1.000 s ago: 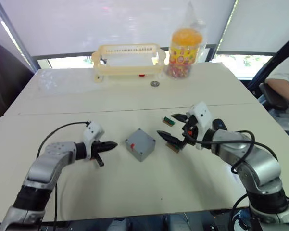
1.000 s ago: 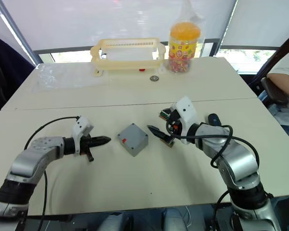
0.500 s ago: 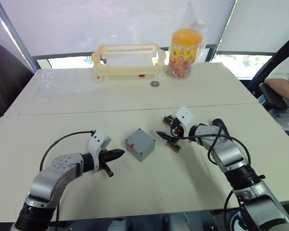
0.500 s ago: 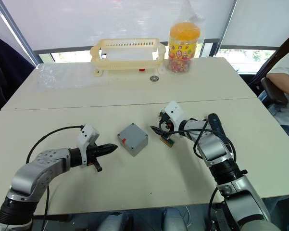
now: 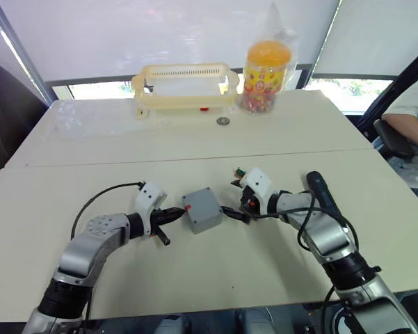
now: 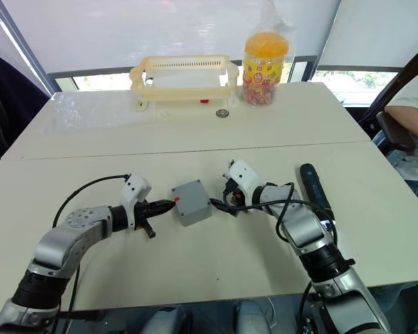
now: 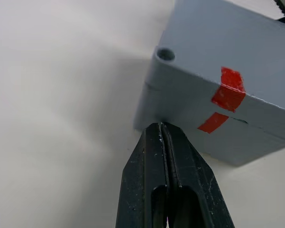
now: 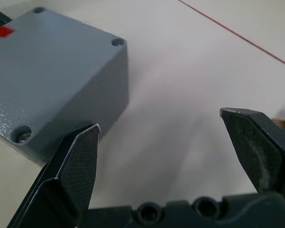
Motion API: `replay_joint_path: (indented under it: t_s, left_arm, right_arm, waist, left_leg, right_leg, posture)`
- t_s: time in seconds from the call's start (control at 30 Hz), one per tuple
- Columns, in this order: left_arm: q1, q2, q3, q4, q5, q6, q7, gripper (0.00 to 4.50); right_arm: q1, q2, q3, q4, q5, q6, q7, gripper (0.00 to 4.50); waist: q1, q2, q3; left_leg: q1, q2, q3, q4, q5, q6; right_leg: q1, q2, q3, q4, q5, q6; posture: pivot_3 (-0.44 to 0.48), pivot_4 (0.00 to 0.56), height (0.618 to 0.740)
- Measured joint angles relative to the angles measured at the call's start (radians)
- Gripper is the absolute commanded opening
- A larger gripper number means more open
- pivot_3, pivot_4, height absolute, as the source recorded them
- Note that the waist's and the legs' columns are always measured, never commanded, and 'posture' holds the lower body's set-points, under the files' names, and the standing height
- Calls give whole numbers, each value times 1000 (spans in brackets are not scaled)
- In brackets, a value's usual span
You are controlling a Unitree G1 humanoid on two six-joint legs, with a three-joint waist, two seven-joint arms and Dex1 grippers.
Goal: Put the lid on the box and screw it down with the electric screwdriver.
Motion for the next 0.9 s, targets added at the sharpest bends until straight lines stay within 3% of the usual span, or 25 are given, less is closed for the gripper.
replay_joint_path:
  t_s: [0.43, 0.9]
  left_arm:
    - [-24, 28, -20, 28, 14, -16, -57, 0]
    - [14, 41, -21, -37, 1, 51, -68, 0]
  right_arm:
    - [101, 21, -5, -234, 2, 185, -53, 4456]
    - [105, 20, -20, -246, 1, 196, -72, 4456]
  waist:
    - [1, 0, 0]
    - [1, 0, 0]
  left_leg:
    - [0, 0, 0, 0, 0, 0]
    - [0, 0, 0, 0, 0, 0]
  right_leg:
    - [0, 0, 0, 0, 0, 0]
    - [0, 0, 0, 0, 0, 0]
  posture:
    - [0, 150, 740]
    - [0, 150, 740]
